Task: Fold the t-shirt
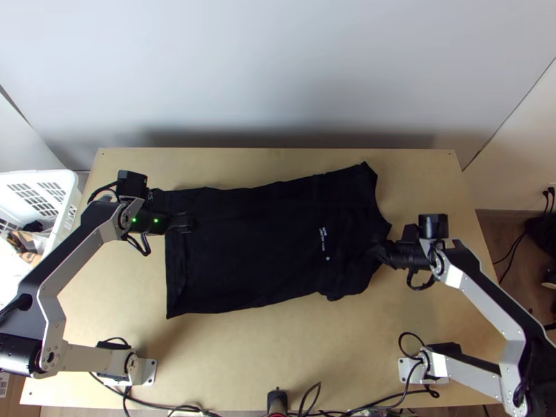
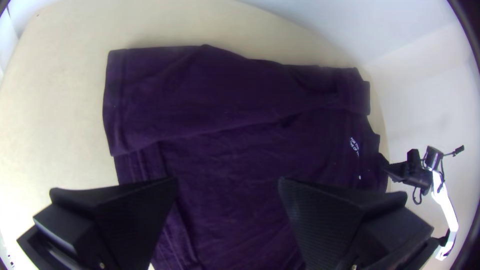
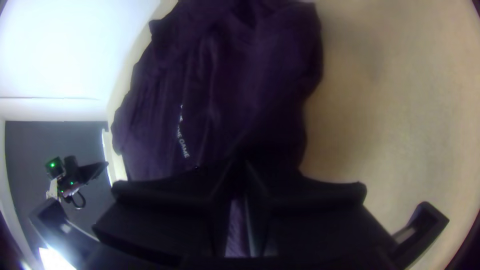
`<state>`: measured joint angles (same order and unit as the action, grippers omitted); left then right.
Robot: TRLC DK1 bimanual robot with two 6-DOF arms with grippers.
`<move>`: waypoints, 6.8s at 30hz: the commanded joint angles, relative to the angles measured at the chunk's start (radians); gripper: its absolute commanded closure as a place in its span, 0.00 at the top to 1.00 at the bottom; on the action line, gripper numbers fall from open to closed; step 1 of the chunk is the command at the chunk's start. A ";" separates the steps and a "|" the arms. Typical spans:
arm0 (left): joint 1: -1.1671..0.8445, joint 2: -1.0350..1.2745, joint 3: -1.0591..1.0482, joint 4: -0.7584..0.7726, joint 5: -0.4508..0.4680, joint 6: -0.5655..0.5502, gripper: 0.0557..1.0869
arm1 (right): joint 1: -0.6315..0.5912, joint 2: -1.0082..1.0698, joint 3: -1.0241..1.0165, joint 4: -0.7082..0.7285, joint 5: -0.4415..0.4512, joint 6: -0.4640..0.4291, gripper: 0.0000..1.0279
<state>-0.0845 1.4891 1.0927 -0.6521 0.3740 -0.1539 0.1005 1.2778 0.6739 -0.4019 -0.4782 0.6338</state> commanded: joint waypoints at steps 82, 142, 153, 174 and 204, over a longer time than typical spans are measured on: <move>0.046 -0.016 -0.062 0.019 0.002 -0.001 0.95 | 0.105 0.172 0.181 -0.063 0.168 0.244 0.03; 0.060 -0.006 -0.050 0.048 0.016 0.020 0.95 | -0.033 -0.032 0.115 -0.623 0.062 -0.154 0.89; 0.077 -0.023 -0.048 0.020 0.014 0.025 0.95 | -0.025 0.025 0.050 -0.672 0.061 -0.224 0.76; 0.074 -0.018 -0.022 0.022 0.014 0.025 0.95 | 0.031 0.135 0.064 -0.471 0.050 -0.212 0.38; 0.095 -0.018 -0.025 0.022 0.016 0.034 0.95 | 0.065 0.118 0.042 -0.512 0.046 -0.197 0.37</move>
<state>0.0097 1.4723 1.0668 -0.6327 0.3882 -0.1196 0.1844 1.4166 0.7464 -0.8989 -0.4339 0.4549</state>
